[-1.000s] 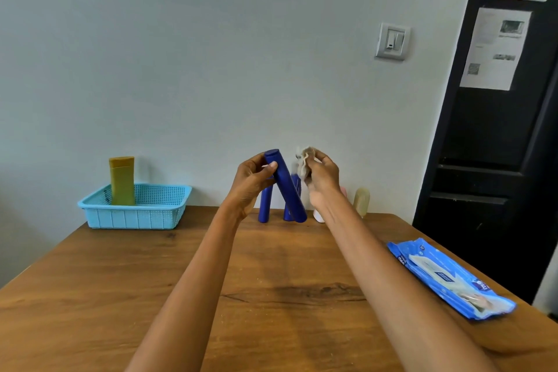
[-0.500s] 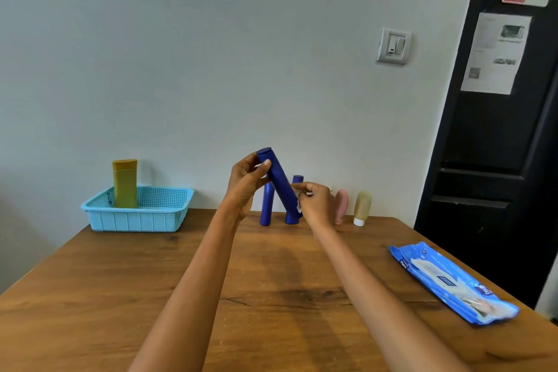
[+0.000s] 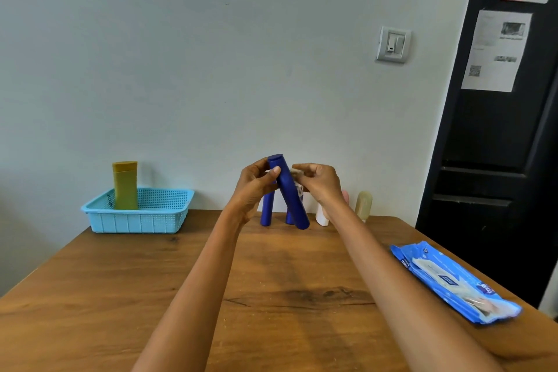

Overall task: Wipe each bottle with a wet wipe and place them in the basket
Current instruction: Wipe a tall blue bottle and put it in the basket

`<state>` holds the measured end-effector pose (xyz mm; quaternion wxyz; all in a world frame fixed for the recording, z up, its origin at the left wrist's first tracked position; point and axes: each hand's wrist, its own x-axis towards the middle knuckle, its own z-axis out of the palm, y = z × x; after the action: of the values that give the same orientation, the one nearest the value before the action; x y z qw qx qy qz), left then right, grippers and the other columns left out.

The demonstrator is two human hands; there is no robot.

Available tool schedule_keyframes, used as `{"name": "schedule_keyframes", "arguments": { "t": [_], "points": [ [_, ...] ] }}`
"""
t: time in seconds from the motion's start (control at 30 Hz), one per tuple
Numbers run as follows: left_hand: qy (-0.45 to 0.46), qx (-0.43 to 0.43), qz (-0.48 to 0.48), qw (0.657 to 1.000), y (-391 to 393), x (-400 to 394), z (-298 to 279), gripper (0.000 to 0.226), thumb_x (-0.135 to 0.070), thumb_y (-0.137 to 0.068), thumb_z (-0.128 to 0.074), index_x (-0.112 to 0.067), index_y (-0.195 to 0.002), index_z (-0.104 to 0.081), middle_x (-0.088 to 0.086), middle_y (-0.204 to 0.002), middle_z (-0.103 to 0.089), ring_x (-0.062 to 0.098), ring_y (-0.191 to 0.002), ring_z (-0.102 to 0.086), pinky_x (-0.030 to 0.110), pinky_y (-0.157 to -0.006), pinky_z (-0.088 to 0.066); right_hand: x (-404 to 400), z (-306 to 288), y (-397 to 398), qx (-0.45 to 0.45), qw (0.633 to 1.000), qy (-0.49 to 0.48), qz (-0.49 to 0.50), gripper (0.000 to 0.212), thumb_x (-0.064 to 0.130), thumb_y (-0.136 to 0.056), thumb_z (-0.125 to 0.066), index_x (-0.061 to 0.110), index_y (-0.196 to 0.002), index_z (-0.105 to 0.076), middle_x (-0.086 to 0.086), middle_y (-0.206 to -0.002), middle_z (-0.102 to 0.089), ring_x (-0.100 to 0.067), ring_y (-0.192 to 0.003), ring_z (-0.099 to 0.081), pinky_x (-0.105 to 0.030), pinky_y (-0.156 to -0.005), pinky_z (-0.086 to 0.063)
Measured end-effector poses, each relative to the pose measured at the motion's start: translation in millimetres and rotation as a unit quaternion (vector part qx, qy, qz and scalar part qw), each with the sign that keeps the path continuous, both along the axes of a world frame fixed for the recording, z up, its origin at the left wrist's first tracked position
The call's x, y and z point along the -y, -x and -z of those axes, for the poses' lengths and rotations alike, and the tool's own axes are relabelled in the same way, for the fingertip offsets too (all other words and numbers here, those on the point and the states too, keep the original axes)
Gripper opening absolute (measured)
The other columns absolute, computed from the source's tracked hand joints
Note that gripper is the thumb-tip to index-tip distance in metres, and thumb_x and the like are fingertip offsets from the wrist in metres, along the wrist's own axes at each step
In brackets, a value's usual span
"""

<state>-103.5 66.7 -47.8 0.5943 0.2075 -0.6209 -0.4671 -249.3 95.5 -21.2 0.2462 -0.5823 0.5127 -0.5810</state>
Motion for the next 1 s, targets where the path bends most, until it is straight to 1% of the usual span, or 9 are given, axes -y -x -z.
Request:
{"name": "schedule_keyframes", "arguments": {
  "t": [0.1, 0.23, 0.3, 0.37, 0.5, 0.6, 0.73, 0.83, 1.0],
  "points": [
    [0.003, 0.010, 0.006, 1.000, 4.9, -2.3, -0.3, 0.024, -0.010, -0.094, -0.053, -0.010, -0.117, -0.059, 0.007, -0.104, -0.068, 0.016, -0.097, -0.067, 0.029, -0.083, -0.055, 4.2, -2.6, -7.8, 0.031, 0.998, 0.052, 0.033, 0.021, 0.012, -0.087, -0.065, 0.013, -0.108, -0.068, 0.000, -0.102, -0.070, -0.008, -0.088, -0.063, -0.011, -0.069, -0.047],
    [-0.008, 0.001, -0.016, 1.000, 1.2, 0.6, 1.0, 0.020, -0.009, -0.093, -0.054, -0.015, -0.111, -0.060, 0.007, -0.102, -0.067, 0.019, -0.098, -0.066, 0.033, -0.087, -0.054, 0.5, 0.7, -16.3, 0.136, 0.989, 0.059, -0.025, 0.028, -0.001, -0.090, -0.053, 0.013, -0.111, -0.066, 0.001, -0.108, -0.069, -0.013, -0.101, -0.063, -0.020, -0.080, -0.052],
    [-0.015, -0.004, -0.031, 0.999, -1.4, 2.5, 3.2, 0.019, -0.009, -0.093, -0.055, -0.015, -0.110, -0.060, 0.008, -0.102, -0.066, 0.019, -0.097, -0.065, 0.035, -0.088, -0.053, -3.2, 6.2, -15.5, 0.056, 0.996, 0.040, -0.053, 0.038, -0.007, -0.089, -0.047, 0.013, -0.117, -0.063, 0.006, -0.110, -0.065, -0.010, -0.104, -0.059, -0.016, -0.077, -0.050],
    [-0.020, -0.017, -0.040, 0.999, -5.1, 3.3, 4.5, 0.019, -0.008, -0.093, -0.054, -0.013, -0.110, -0.059, 0.008, -0.102, -0.065, 0.018, -0.095, -0.065, 0.034, -0.086, -0.053, -5.2, 11.3, -10.3, -0.036, 0.996, 0.026, -0.080, 0.043, -0.006, -0.088, -0.052, 0.017, -0.124, -0.060, 0.007, -0.113, -0.062, -0.008, -0.105, -0.056, -0.015, -0.075, -0.049],
    [-0.022, -0.049, -0.053, 0.997, -13.2, 4.7, 2.1, 0.017, -0.007, -0.092, -0.054, -0.013, -0.107, -0.059, 0.005, -0.099, -0.065, 0.013, -0.091, -0.065, 0.029, -0.080, -0.055, -11.0, 19.8, -1.2, -0.110, 0.991, 0.021, -0.069, 0.036, 0.010, -0.084, -0.068, 0.015, -0.119, -0.064, 0.009, -0.101, -0.064, -0.006, -0.097, -0.057, -0.012, -0.076, -0.046],
    [-0.021, -0.050, -0.046, 0.997, -15.8, 4.3, 1.1, 0.016, -0.006, -0.092, -0.053, -0.014, -0.106, -0.059, 0.005, -0.098, -0.065, 0.013, -0.092, -0.064, 0.031, -0.082, -0.055, -8.6, 31.3, 2.4, -0.118, 0.993, -0.004, -0.024, 0.024, 0.016, -0.087, -0.065, 0.011, -0.111, -0.068, 0.005, -0.100, -0.067, -0.004, -0.091, -0.058, -0.012, -0.074, -0.045],
    [-0.027, -0.004, -0.040, 0.999, -14.0, 3.3, 2.3, 0.016, -0.008, -0.094, -0.053, -0.012, -0.108, -0.059, 0.009, -0.103, -0.064, 0.020, -0.100, -0.063, 0.036, -0.086, -0.054, -1.1, 40.7, 2.9, -0.094, 0.993, -0.071, 0.001, 0.021, 0.018, -0.090, -0.062, 0.009, -0.107, -0.068, 0.000, -0.091, -0.069, -0.009, -0.081, -0.063, -0.025, -0.081, -0.053],
    [-0.036, 0.022, -0.053, 0.998, -6.7, 1.7, 1.5, 0.017, -0.012, -0.092, -0.057, -0.010, -0.109, -0.060, 0.014, -0.107, -0.065, 0.023, -0.102, -0.063, 0.039, -0.088, -0.054, 1.0, 28.6, -4.1, -0.025, 0.999, -0.026, 0.000, 0.018, 0.019, -0.091, -0.061, 0.009, -0.105, -0.069, 0.002, -0.086, -0.069, -0.011, -0.079, -0.064, -0.023, -0.075, -0.053],
    [-0.054, 0.008, -0.091, 0.994, 0.6, -0.6, -2.6, 0.024, -0.017, -0.089, -0.063, -0.010, -0.112, -0.063, 0.008, -0.102, -0.067, 0.018, -0.098, -0.064, 0.038, -0.083, -0.056, -0.4, 8.1, -23.4, -0.014, 0.997, 0.079, 0.017, 0.025, 0.022, -0.092, -0.061, 0.014, -0.115, -0.067, 0.000, -0.112, -0.068, -0.011, -0.101, -0.062, -0.023, -0.087, -0.051]
  ]
}}
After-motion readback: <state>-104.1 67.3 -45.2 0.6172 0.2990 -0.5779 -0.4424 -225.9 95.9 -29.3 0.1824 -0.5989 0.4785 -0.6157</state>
